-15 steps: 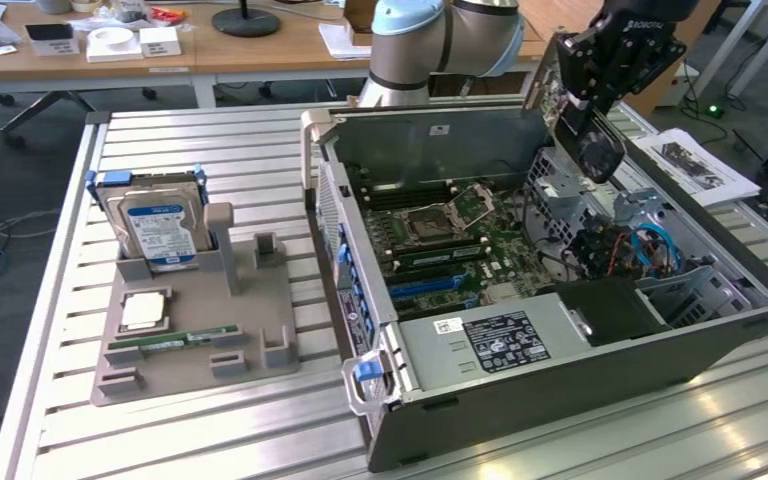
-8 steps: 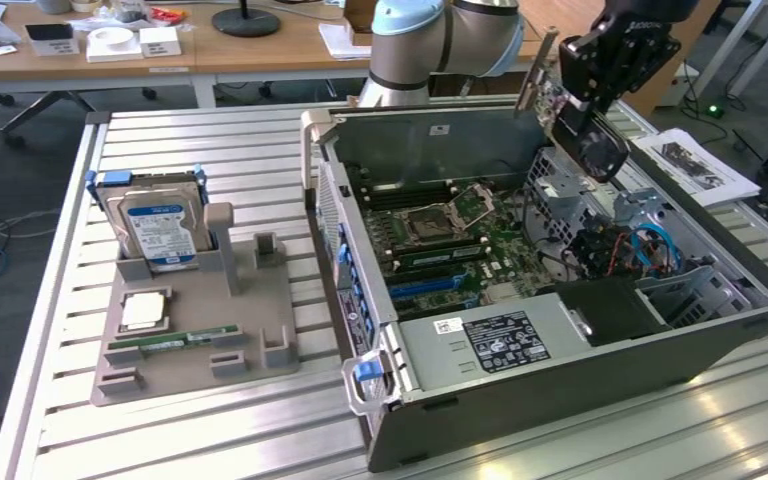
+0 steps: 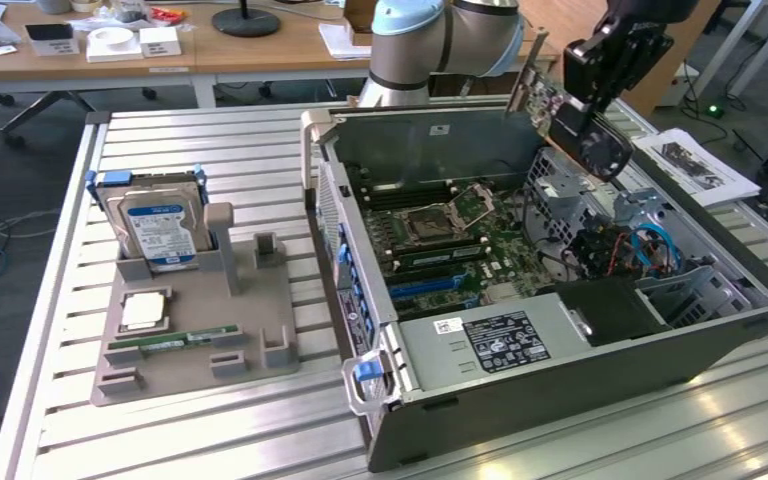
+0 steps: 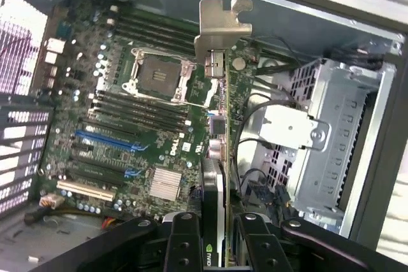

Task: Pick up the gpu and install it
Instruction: 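Insert the gpu into the slot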

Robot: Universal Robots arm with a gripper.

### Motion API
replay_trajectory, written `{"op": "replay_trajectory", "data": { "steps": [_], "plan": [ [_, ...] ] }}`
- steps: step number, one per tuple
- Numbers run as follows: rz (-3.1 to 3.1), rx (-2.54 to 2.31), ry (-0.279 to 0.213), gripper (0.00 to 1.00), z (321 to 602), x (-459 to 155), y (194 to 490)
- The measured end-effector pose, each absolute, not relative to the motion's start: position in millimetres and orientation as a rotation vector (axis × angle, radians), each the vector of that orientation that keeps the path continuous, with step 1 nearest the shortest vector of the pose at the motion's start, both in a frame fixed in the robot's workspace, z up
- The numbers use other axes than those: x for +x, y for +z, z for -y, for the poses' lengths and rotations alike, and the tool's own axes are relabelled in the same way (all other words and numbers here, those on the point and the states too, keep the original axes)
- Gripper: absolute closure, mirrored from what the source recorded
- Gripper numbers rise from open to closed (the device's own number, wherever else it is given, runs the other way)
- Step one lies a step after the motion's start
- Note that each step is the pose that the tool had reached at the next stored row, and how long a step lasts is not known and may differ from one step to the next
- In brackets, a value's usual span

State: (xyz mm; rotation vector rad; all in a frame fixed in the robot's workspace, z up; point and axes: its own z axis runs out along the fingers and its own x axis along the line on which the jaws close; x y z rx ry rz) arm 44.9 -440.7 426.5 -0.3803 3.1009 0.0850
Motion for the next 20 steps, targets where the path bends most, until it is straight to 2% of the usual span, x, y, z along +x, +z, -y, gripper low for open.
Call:
{"op": "replay_trajectory", "data": {
  "steps": [20],
  "plan": [
    [-2.990, -0.938, 0.089, 0.73, 440.7, 44.9, 425.1]
  ]
}}
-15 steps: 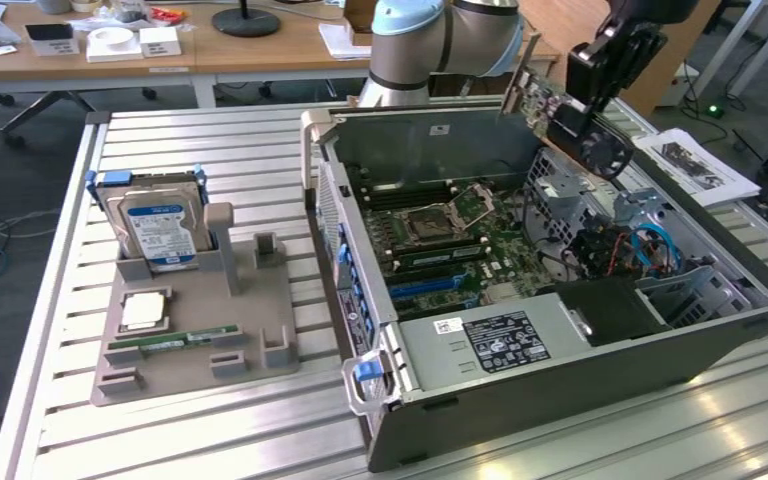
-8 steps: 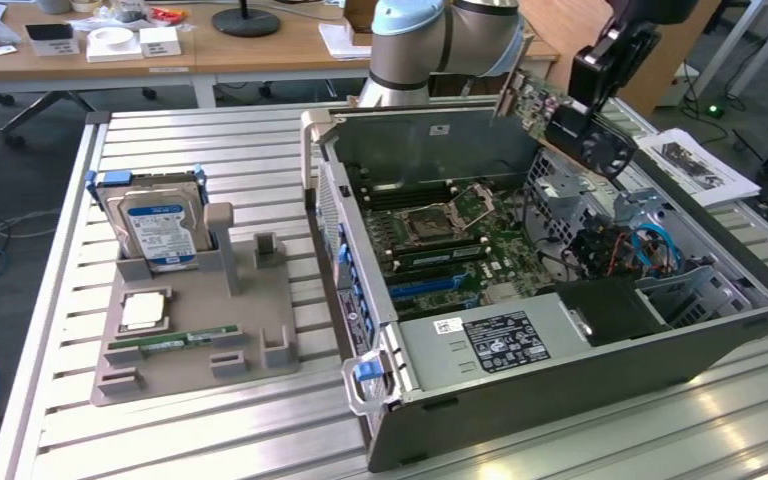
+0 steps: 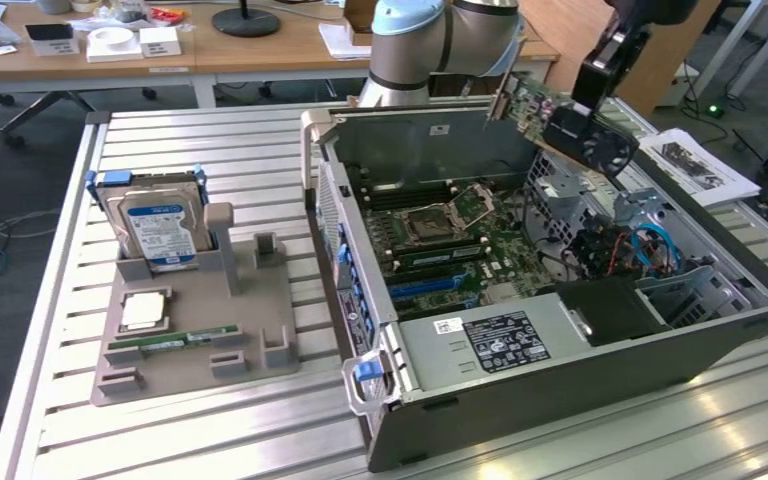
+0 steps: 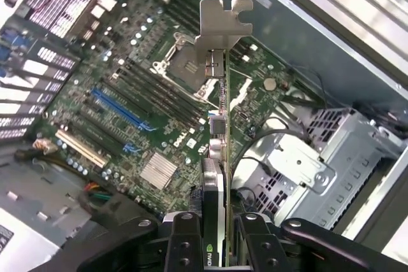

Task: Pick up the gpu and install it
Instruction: 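Insert the gpu into the slot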

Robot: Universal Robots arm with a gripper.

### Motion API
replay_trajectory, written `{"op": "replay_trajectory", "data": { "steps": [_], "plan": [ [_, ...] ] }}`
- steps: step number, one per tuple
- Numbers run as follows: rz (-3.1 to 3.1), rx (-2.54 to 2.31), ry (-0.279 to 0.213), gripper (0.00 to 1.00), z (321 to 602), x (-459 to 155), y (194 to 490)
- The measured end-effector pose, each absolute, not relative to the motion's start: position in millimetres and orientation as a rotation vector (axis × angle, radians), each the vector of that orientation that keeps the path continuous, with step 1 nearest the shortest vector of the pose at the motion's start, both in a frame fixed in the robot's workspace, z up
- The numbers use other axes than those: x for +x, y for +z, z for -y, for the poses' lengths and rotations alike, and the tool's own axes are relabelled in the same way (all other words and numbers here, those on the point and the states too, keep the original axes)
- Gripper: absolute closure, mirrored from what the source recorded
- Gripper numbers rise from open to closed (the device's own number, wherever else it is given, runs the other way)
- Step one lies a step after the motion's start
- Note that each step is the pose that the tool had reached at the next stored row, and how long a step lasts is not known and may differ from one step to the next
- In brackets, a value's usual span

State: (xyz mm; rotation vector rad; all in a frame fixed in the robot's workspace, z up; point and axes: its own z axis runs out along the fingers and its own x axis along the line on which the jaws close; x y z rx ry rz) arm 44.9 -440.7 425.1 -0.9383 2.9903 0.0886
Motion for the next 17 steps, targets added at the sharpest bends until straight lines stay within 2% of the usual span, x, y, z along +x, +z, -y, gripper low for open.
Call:
{"op": "replay_trajectory", "data": {
  "steps": [17],
  "plan": [
    [-2.817, -1.393, 0.089, 0.73, 440.7, 44.9, 424.4]
  ]
}}
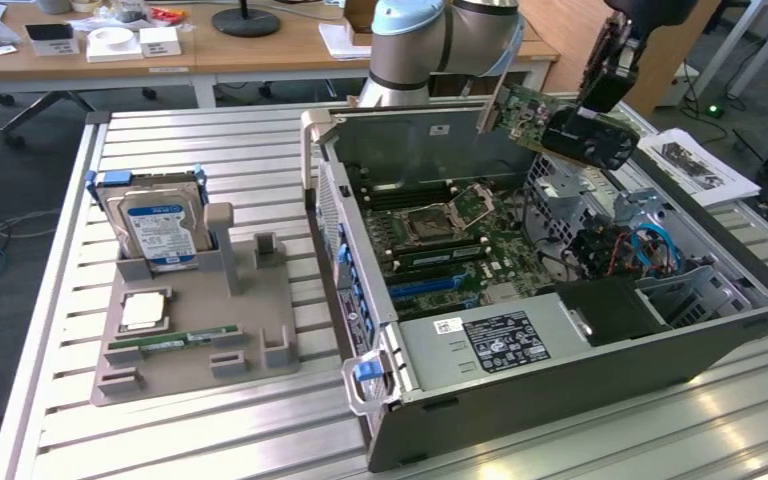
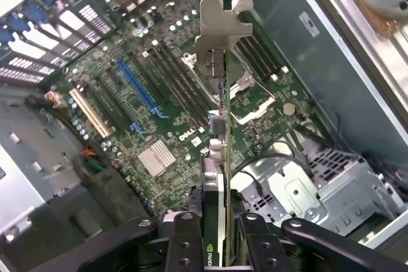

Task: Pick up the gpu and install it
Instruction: 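Insert the gpu into the slot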

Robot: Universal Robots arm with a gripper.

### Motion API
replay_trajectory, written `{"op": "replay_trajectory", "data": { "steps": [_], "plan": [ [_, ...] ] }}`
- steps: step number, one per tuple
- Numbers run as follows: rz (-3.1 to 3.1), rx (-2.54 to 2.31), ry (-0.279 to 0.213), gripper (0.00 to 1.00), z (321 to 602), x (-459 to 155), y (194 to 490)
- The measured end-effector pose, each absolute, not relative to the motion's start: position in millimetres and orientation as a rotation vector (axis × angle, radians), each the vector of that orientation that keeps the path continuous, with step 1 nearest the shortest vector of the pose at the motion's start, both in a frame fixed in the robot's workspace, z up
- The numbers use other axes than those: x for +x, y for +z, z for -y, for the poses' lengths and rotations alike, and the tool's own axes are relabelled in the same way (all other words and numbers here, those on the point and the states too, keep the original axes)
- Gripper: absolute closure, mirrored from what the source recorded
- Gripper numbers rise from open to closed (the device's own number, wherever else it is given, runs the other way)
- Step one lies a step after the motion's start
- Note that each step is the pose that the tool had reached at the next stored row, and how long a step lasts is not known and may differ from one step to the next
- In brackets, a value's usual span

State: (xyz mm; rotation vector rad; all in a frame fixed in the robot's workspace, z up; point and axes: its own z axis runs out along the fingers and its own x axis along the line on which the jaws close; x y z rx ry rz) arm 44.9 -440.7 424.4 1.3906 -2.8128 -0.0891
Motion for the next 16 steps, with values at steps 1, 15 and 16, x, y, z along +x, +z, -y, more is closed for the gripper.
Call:
{"op": "replay_trajectory", "data": {
  "steps": [1, 15, 16],
  "plan": [
    [2.800, 1.415, -0.089, 0.73, 440.7, 44.9, 424.4],
    [2.592, 1.755, -0.088, 0.73, 440.7, 44.9, 423.5],
    [2.576, 1.778, -0.087, 0.73, 440.7, 44.9, 423.4]
  ]
}}
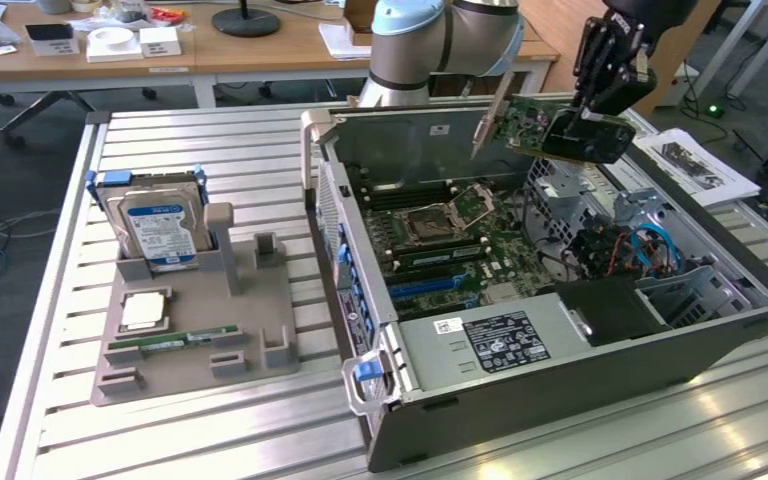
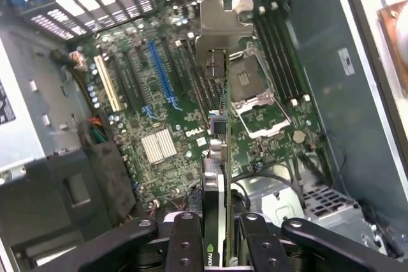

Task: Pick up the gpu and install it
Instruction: 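Insert the gpu into the slot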

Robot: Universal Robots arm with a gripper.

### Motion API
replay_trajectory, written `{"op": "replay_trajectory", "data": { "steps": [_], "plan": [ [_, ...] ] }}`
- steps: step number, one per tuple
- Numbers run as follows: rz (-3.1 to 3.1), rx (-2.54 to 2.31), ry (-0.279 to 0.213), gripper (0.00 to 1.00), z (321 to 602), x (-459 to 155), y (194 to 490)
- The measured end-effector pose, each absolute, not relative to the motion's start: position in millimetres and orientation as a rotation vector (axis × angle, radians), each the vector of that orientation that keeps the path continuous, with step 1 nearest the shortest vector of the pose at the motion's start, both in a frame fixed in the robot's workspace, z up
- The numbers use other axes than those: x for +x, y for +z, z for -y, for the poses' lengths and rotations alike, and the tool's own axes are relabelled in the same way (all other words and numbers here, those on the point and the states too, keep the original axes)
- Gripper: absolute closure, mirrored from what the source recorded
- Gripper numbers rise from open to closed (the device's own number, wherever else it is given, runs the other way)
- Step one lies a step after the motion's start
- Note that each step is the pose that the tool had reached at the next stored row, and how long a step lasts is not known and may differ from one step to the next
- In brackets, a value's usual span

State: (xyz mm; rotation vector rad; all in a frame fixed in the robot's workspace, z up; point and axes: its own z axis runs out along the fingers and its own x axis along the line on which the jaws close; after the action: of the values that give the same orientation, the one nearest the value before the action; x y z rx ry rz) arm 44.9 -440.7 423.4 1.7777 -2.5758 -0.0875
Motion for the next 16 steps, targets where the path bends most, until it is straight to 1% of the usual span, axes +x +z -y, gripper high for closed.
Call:
{"op": "replay_trajectory", "data": {
  "steps": [16],
  "plan": [
    [2.290, 2.121, -0.084, 0.73, 440.7, 44.9, 421.5]
  ]
}}
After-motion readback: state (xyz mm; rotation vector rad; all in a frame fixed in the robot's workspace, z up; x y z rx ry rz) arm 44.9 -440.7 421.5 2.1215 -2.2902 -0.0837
